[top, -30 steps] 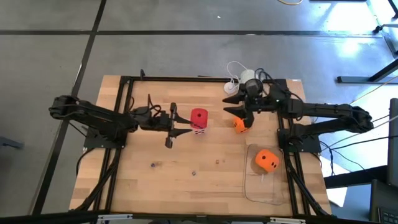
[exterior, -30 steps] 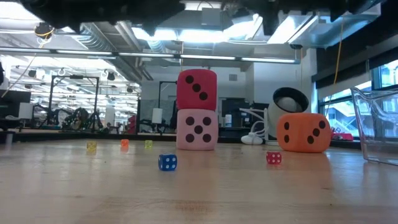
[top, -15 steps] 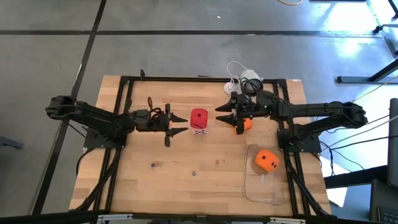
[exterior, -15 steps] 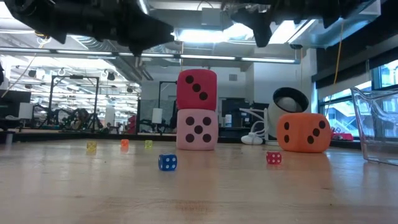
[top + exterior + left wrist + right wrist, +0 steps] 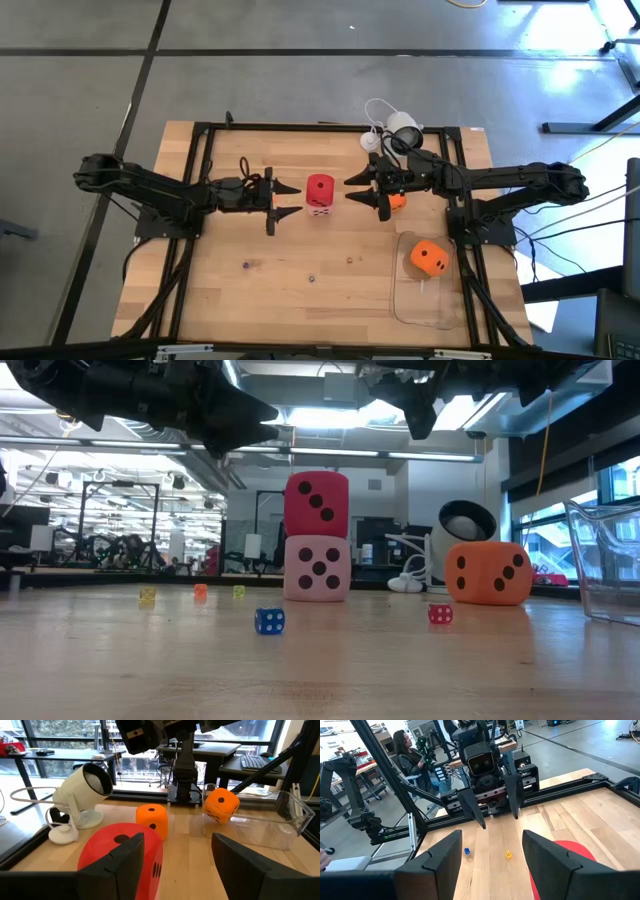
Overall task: Pick & Place Dice
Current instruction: Put the large red die into the transparent container
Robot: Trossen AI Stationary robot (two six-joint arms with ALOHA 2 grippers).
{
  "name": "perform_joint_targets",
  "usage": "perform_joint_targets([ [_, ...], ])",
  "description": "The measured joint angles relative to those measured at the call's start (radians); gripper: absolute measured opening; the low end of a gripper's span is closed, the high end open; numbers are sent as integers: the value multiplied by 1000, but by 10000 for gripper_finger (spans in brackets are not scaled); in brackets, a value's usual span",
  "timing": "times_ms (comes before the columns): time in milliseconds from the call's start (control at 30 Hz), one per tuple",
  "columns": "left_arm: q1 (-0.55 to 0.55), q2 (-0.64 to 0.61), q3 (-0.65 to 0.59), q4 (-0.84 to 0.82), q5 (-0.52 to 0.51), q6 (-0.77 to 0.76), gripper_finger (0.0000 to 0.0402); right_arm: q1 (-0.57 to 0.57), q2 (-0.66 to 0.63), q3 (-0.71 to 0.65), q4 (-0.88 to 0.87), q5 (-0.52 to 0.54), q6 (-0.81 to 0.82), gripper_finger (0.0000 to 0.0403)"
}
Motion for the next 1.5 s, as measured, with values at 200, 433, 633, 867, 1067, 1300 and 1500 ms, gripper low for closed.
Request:
perform_joint_targets([
  [200, -1, 0, 0, -25, 1, 0, 229, 0, 0, 0, 0, 0, 0, 208],
  [433, -1, 0, 1, -73, 3, -35, 230, 5, 0, 0, -4, 0, 2, 208],
  [633, -1, 0, 1, -151, 3, -52, 228, 37, 0, 0, -27, -12, 6, 208],
  [867, -1, 0, 1, -170, 3, -51, 230, 59, 0, 0, -62, -11, 6, 208],
  [1067, -1, 0, 1, -175, 2, -52, 228, 66, 0, 0, -67, -11, 6, 208],
  [1300, -1, 5, 1, -196, -32, -101, 230, 76, 0, 0, -66, 68, 6, 208],
  [1500, -1, 35, 2, -197, -78, -135, 229, 116, 11, 0, -62, 317, 27, 208],
])
